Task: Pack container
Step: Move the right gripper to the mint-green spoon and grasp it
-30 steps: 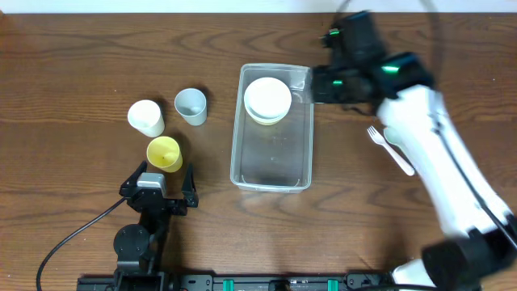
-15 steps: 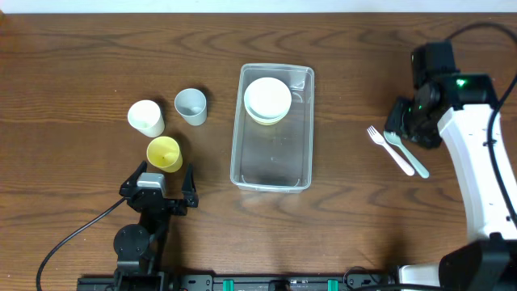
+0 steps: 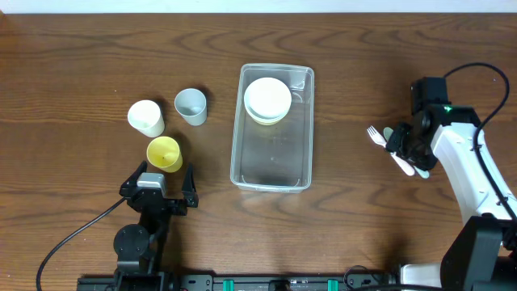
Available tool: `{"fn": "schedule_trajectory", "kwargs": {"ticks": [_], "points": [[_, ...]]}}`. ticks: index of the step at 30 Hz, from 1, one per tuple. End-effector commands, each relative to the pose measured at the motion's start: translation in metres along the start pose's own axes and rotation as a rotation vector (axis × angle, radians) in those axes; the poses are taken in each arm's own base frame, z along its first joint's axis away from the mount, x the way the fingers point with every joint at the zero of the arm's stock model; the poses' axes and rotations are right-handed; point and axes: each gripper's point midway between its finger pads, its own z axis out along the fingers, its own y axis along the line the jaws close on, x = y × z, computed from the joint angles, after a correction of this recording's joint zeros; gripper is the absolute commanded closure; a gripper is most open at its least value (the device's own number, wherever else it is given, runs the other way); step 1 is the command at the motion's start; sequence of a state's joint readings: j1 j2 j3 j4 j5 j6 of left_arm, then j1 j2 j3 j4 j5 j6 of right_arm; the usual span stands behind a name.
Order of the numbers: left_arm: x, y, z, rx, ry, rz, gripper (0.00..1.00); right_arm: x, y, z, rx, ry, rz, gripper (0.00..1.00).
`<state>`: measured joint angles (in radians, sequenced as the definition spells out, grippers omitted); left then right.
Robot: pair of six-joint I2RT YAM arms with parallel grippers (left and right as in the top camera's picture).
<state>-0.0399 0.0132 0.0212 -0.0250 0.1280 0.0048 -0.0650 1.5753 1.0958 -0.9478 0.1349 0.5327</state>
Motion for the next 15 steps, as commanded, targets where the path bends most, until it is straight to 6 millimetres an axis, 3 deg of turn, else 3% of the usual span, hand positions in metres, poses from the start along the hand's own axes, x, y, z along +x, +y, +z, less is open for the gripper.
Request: {"fn": "schedule_trajectory", "kwargs": {"ticks": [1, 8, 15], "points": [[0.016, -0.001, 0.001, 0.011, 0.05, 0.009, 0.02, -0.006, -0.018, 0.01, 0.04, -0.032, 0.054, 0.48], [0.017, -0.001, 0.001, 0.011, 0.051, 0.009, 0.02, -0.012, -0.035, 0.033, 0.035, -0.067, 0.124, 0.45], [0.016, -0.001, 0.001, 0.011, 0.05, 0.009, 0.02, -0.01, -0.034, 0.051, 0.015, -0.1, 0.081, 0.45]]}}
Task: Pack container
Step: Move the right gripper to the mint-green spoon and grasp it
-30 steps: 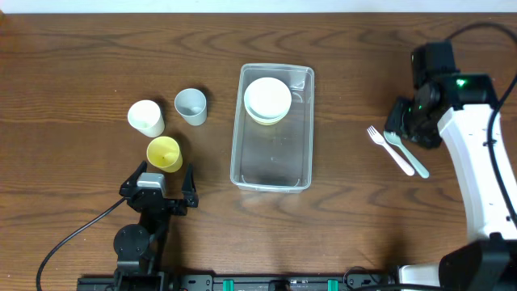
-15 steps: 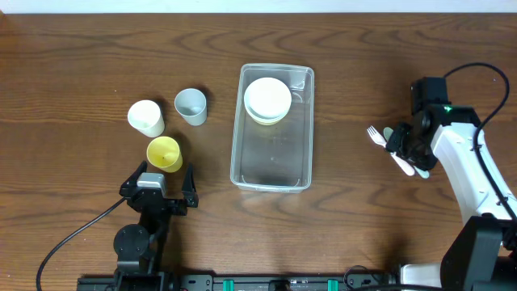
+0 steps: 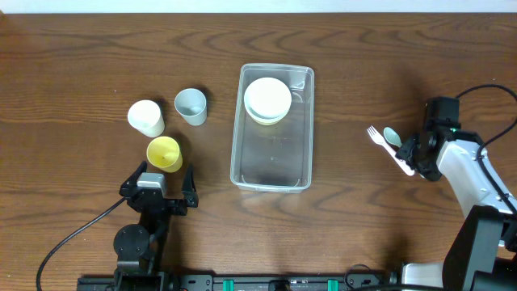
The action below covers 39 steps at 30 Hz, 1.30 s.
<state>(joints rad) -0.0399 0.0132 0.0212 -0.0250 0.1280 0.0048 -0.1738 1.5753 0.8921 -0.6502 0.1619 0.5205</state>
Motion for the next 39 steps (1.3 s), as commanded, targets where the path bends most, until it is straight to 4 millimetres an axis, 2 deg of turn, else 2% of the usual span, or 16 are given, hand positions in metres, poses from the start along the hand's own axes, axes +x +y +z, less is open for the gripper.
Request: {"fn": "schedule_trajectory", "kwargs": {"ticks": [1, 10, 21, 28, 32, 36, 39], "points": [[0.017, -0.001, 0.001, 0.011, 0.051, 0.009, 0.02, 0.001, -0.004, 0.004, 0.007, -0.017, -0.041, 0.45], [0.016, -0.001, 0.001, 0.011, 0.05, 0.009, 0.02, -0.013, 0.006, 0.01, -0.024, -0.076, -0.102, 0.44], [0.016, -0.001, 0.001, 0.011, 0.05, 0.009, 0.02, 0.001, 0.016, 0.033, -0.06, 0.0, -0.2, 0.43], [0.016, -0.001, 0.001, 0.011, 0.05, 0.009, 0.02, -0.004, 0.023, 0.044, -0.077, -0.014, -0.232, 0.43], [0.016, -0.001, 0.001, 0.011, 0.05, 0.009, 0.02, -0.004, 0.025, 0.057, -0.074, -0.011, -0.269, 0.44], [0.016, -0.001, 0.001, 0.011, 0.05, 0.009, 0.02, 0.007, 0.024, 0.074, -0.065, 0.036, -0.274, 0.48], [0.016, -0.001, 0.001, 0.011, 0.05, 0.009, 0.02, 0.013, 0.027, 0.081, -0.083, 0.063, -0.276, 0.62]]}}
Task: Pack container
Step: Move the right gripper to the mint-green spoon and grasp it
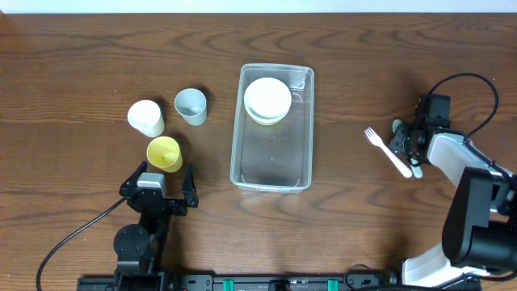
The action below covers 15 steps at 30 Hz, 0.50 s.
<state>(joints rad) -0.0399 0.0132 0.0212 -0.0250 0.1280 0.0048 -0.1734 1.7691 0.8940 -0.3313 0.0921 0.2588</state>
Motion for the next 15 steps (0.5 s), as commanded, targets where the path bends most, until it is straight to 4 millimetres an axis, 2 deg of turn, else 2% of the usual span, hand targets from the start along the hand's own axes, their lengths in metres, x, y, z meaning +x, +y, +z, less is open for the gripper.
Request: {"fn": "schedule_trajectory", "kwargs": {"ticks": [1, 3, 7, 14, 15], "points": [[0.016, -0.001, 0.001, 0.011, 0.05, 0.009, 0.02, 0.048, -0.003, 0.028, -0.003, 0.16, -0.021, 0.67], [0.016, -0.001, 0.001, 0.011, 0.05, 0.009, 0.02, 0.048, 0.0, 0.028, -0.021, 0.16, -0.019, 0.76], [0.016, -0.001, 0.001, 0.011, 0.05, 0.009, 0.02, 0.047, 0.005, 0.027, -0.048, 0.164, -0.012, 0.81], [0.017, -0.001, 0.001, 0.011, 0.051, 0.009, 0.02, 0.043, 0.017, 0.024, -0.117, 0.171, -0.007, 0.99], [0.016, -0.001, 0.001, 0.011, 0.05, 0.009, 0.02, 0.041, 0.02, 0.022, -0.13, 0.169, -0.007, 0.99]]}}
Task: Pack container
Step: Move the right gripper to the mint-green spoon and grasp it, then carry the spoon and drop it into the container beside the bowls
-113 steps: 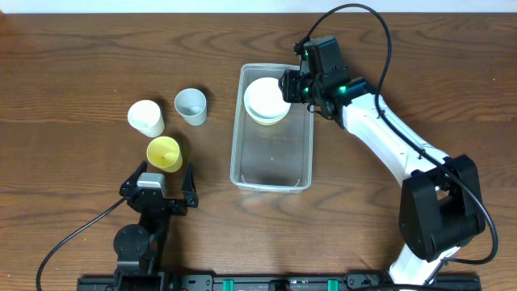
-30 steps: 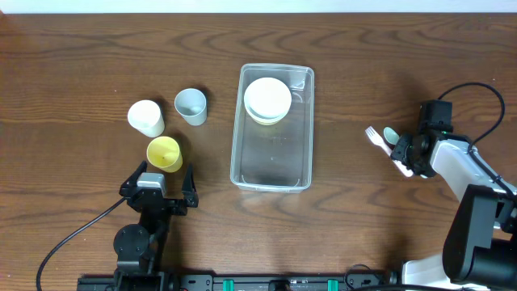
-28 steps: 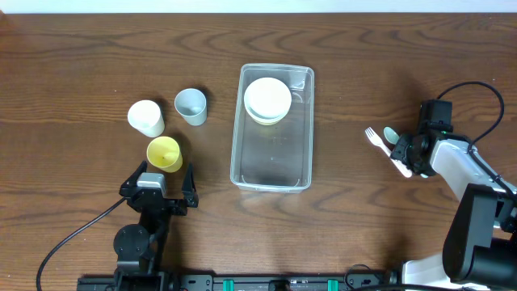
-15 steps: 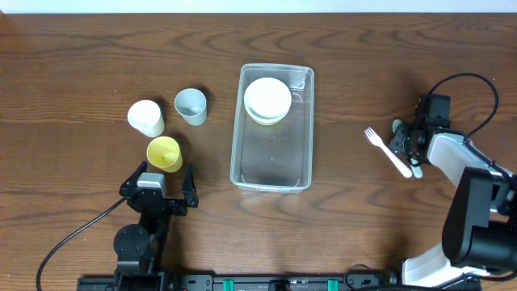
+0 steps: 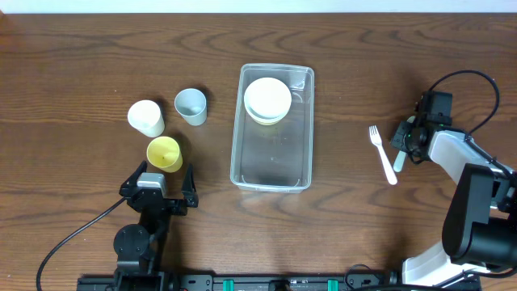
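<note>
The clear plastic container [image 5: 300, 174] stands mid-table with a white bowl [image 5: 267, 99] nested in a pale yellow one at its far end. To its left are a white cup [image 5: 146, 117], a grey-blue cup [image 5: 191, 106] and a yellow cup [image 5: 164, 152]. At the right, a white fork [image 5: 382, 153] lies on the table. My right gripper [image 5: 405, 144] is just right of it, low over the table, and seems shut on a pale green spoon whose handle [image 5: 398, 159] sticks out below the fingers. Behind the yellow cup, my left gripper [image 5: 160, 181] rests open.
Bare wooden table [image 5: 355, 73] surrounds the container on both sides. The right arm's black cable [image 5: 477, 77] loops above the arm near the right edge. The left arm's base and cable sit at the front edge.
The fork has swung from slanted to nearly upright and lies free left of my right gripper. A pale green spoon handle now shows at the fingers. The left arm has not moved.
My right gripper was over the fork and spoon lying together at the right. It then stood back to the right with both utensils in sight on the table, then covered the spoon beside the fork. Now the fork lies alone and the spoon handle sticks out of the fingers.
</note>
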Available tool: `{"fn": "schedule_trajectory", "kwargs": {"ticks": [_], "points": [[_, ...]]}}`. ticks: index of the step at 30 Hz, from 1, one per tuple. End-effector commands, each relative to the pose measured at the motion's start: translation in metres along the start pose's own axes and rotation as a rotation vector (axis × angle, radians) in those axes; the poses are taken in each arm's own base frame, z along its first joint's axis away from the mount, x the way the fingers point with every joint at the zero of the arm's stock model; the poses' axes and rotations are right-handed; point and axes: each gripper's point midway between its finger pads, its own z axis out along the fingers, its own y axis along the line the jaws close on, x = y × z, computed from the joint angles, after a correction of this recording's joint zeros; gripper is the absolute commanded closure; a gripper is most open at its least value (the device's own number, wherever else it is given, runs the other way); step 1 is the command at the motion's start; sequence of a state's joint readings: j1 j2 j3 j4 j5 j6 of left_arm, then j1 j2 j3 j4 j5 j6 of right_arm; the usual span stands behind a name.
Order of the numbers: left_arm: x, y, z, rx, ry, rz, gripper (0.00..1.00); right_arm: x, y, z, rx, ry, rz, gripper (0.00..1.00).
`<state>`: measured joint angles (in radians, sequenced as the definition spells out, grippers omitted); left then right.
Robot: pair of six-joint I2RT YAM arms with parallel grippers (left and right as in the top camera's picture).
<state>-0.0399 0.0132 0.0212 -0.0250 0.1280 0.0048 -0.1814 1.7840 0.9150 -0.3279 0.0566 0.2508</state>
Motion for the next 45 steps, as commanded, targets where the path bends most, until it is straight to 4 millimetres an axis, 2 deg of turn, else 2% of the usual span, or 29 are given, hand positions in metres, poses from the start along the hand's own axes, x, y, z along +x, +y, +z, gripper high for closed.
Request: {"fn": "schedule_trajectory", "kwargs": {"ticks": [1, 8, 12, 16, 19, 22, 26, 33, 36, 40, 45], "points": [[0.016, -0.001, 0.001, 0.011, 0.05, 0.009, 0.02, 0.044, 0.018, 0.019, -0.111, 0.166, -0.003, 0.99], [0.016, -0.001, 0.001, 0.011, 0.05, 0.009, 0.02, 0.011, 0.036, -0.011, -0.195, 0.112, -0.004, 0.99], [0.016, -0.001, 0.001, 0.011, 0.05, 0.009, 0.02, -0.015, 0.043, -0.044, -0.222, 0.048, -0.029, 0.98], [0.016, -0.001, 0.001, 0.011, 0.05, 0.009, 0.02, -0.036, 0.061, -0.09, -0.327, -0.024, -0.071, 0.97], [0.016, -0.001, 0.001, 0.011, 0.05, 0.009, 0.02, -0.044, 0.084, -0.126, -0.477, -0.076, -0.1, 0.96], [0.016, -0.001, 0.001, 0.011, 0.05, 0.009, 0.02, -0.043, 0.11, -0.165, -0.65, -0.115, -0.139, 0.94], [0.017, -0.001, 0.001, 0.011, 0.051, 0.009, 0.02, -0.036, 0.139, -0.195, -0.772, -0.133, -0.181, 0.92], [0.017, -0.001, 0.001, 0.011, 0.051, 0.009, 0.02, -0.015, 0.207, -0.212, -0.855, -0.14, -0.263, 0.89], [0.016, -0.001, 0.001, 0.011, 0.05, 0.009, 0.02, -0.008, 0.235, -0.214, -0.849, -0.167, -0.28, 0.88], [0.016, -0.001, 0.001, 0.011, 0.05, 0.009, 0.02, 0.002, 0.262, -0.206, -0.809, -0.19, -0.271, 0.86], [0.016, -0.001, 0.001, 0.011, 0.05, 0.009, 0.02, 0.015, 0.291, -0.183, -0.784, -0.177, -0.257, 0.85]]}}
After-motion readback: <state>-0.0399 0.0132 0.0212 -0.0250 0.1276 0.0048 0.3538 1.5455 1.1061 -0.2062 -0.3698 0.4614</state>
